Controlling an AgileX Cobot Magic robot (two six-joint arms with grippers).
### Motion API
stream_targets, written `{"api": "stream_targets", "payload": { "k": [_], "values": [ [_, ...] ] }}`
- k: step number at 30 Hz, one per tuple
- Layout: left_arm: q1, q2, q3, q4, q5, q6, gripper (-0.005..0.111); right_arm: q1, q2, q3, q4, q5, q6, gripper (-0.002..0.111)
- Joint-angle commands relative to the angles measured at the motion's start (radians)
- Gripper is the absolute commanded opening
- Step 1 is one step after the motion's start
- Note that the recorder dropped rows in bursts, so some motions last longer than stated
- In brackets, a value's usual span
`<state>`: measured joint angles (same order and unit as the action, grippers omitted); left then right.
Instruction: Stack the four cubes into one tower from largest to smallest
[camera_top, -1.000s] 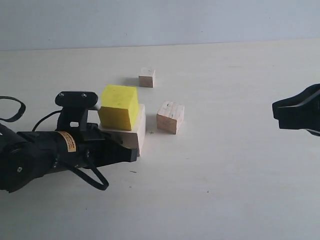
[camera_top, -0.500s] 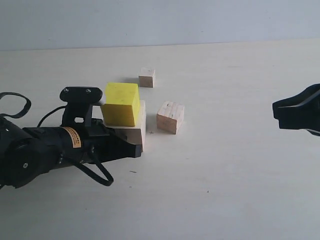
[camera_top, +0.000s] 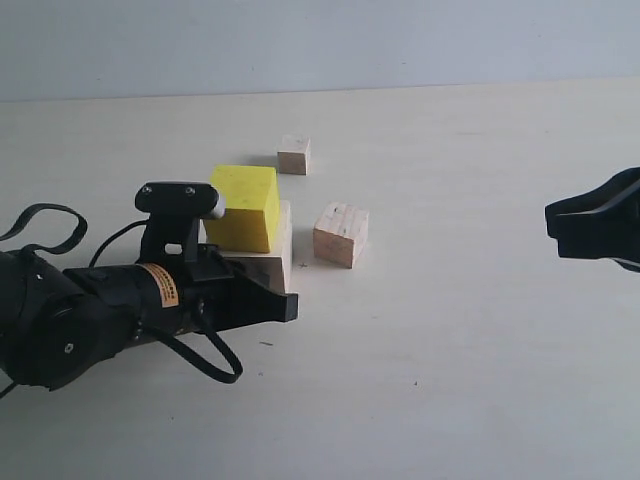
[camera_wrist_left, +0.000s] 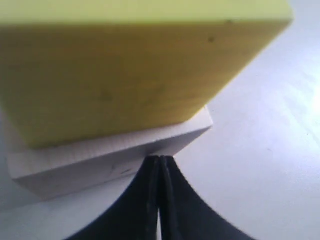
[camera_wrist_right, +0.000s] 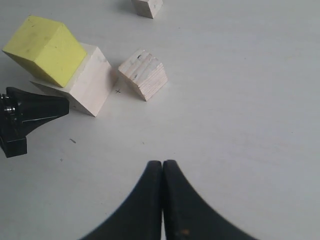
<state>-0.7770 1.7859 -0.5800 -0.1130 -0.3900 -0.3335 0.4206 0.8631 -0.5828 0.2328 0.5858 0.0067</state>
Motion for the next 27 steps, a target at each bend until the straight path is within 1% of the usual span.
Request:
{"api": "stream_targets", "payload": {
  "k": [1,3,10,18,27],
  "values": [
    [-0.004,0.004,-0.005,0.001,-0.044,-0.01,0.0,0.004,-0.003,-0.009,-0.008,-0.012,-0.007,0.0],
    [-0.004,0.004,-0.005,0.001,-0.062,-0.01,0.0,0.004,-0.003,-0.009,-0.008,-0.012,-0.007,0.0],
    [-0.004,0.004,-0.005,0.001,-0.059,-0.01,0.0,0.004,-0.003,-0.009,-0.008,-0.012,-0.007,0.0],
    [-0.004,0.004,-0.005,0.001,0.006,0.0,0.0,0.004,-0.002,-0.009,-0.008,-0.004,-0.007,0.0],
    [-0.001,0.004,-0.005,-0.004,0.029,0.018,0.0,0.004,-0.002,-0.009,-0.008,-0.004,-0.007,0.0]
  ]
}}
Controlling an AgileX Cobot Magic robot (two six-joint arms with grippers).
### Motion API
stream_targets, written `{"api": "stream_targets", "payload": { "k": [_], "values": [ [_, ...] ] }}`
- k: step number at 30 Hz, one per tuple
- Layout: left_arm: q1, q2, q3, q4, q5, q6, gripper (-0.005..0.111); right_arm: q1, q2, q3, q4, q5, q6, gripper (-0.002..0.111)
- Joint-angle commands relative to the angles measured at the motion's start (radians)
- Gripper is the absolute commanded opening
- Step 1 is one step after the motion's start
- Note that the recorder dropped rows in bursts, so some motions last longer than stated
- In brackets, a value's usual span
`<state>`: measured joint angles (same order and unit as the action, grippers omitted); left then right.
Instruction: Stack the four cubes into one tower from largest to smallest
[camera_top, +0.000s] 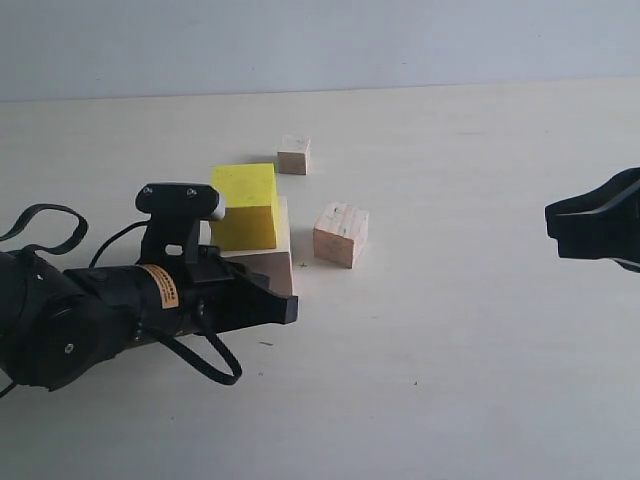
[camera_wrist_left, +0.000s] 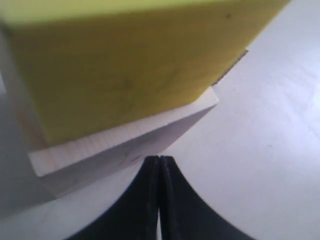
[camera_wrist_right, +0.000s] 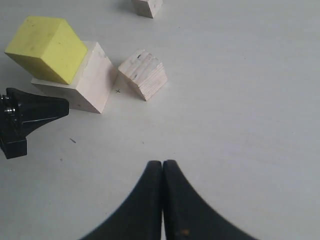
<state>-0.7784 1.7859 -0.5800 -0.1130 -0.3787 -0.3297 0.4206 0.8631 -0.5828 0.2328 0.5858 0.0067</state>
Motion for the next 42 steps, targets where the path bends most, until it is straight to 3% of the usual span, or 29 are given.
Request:
{"api": "stream_targets", "payload": {
  "k": [1,12,24,31,42],
  "values": [
    [0.001,0.004,-0.005,-0.004,0.019,0.017,0.0,0.004,-0.002,-0.009,-0.008,-0.004,-0.007,0.0],
    [0.001,0.004,-0.005,-0.161,0.026,0.174,0.0,0.004,-0.002,-0.009,-0.008,-0.004,-0.007,0.0],
    [0.005,0.004,-0.005,-0.167,0.007,0.176,0.0,0.004,-0.002,-0.009,-0.008,-0.004,-0.007,0.0],
    [0.053,0.004,-0.005,-0.158,0.017,0.178,0.0,0.004,-0.002,-0.009,-0.008,-0.004,-0.007,0.0],
    [0.046,0.004,-0.005,-0.112,0.023,0.166,0.0,0.004,-0.002,-0.009,-0.008,-0.02,-0.007,0.0]
  ]
}}
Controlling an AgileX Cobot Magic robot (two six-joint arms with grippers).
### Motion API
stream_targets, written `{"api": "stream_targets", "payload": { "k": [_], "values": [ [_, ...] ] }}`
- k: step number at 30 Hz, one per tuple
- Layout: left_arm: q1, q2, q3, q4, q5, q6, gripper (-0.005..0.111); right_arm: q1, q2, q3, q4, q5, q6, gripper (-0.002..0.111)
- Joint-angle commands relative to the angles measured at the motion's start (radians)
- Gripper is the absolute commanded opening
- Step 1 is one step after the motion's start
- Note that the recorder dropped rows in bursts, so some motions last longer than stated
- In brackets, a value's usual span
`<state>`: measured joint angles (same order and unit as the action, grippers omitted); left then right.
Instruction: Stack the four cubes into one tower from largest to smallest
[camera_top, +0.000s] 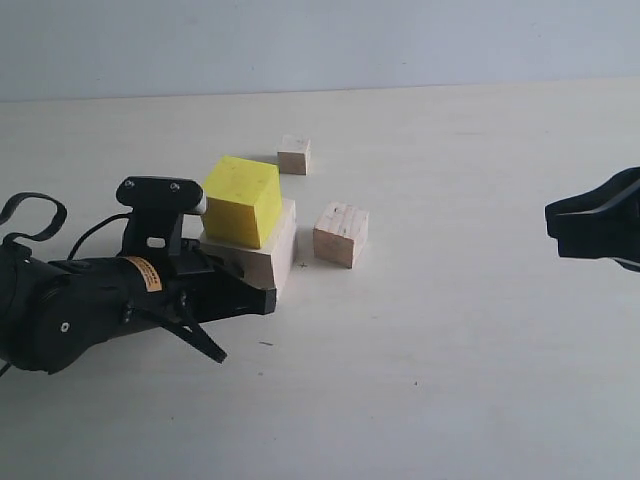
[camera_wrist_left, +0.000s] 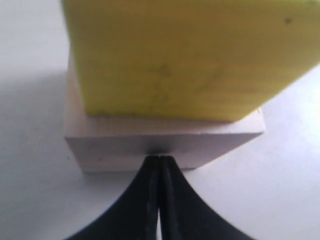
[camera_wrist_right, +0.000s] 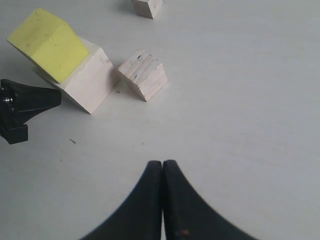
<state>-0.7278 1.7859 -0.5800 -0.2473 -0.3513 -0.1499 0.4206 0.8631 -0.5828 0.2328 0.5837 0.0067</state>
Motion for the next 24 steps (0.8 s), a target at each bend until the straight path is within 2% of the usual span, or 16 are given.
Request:
{"api": "stream_targets", "payload": {
  "k": [1,5,24],
  "values": [
    [-0.013,0.004,-0.005,0.028,-0.004,-0.014,0.0,0.004,-0.002,-0.009,-0.008,-0.019,-0.007,0.0],
    [-0.029,0.004,-0.005,0.027,-0.04,-0.014,0.0,0.004,-0.002,-0.009,-0.008,-0.022,-0.007,0.0],
    [-0.029,0.004,-0.005,0.061,-0.086,-0.059,0.0,0.004,-0.002,-0.009,-0.008,-0.026,-0.007,0.0]
  ]
}}
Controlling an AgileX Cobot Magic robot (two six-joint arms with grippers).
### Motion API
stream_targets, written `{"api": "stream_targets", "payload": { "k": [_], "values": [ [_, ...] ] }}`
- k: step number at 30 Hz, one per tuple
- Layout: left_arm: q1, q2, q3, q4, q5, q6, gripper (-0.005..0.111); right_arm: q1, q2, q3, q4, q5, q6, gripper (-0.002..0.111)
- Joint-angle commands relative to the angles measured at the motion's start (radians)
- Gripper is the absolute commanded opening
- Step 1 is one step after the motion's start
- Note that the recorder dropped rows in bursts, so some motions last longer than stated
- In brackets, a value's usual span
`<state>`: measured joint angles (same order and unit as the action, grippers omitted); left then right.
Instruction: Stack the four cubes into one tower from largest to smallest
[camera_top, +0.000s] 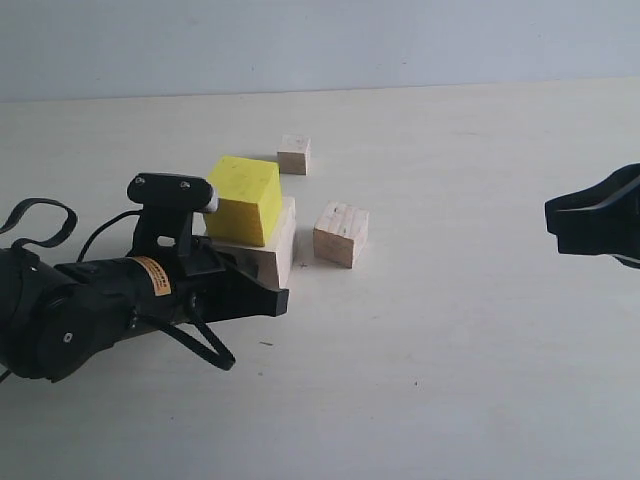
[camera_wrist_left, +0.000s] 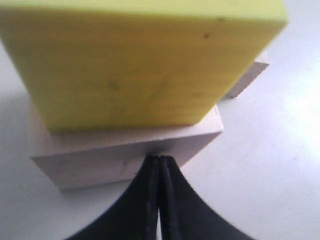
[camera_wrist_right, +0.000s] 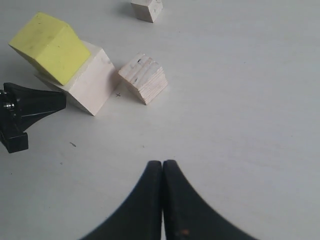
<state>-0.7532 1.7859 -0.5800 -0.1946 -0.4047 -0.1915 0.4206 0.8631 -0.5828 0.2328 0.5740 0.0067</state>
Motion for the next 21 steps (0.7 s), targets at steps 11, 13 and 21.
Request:
{"api": "stream_targets", "payload": {
  "k": [11,13,21],
  "values": [
    [-0.004,0.004,-0.005,0.061,-0.046,-0.056,0.0,0.004,-0.002,-0.009,-0.008,-0.016,-0.007,0.0],
    [-0.004,0.004,-0.005,0.061,-0.046,-0.056,0.0,0.004,-0.002,-0.009,-0.008,-0.016,-0.007,0.0],
    [-0.004,0.004,-0.005,0.061,-0.06,-0.056,0.0,0.004,-0.002,-0.009,-0.008,-0.016,-0.007,0.0]
  ]
}}
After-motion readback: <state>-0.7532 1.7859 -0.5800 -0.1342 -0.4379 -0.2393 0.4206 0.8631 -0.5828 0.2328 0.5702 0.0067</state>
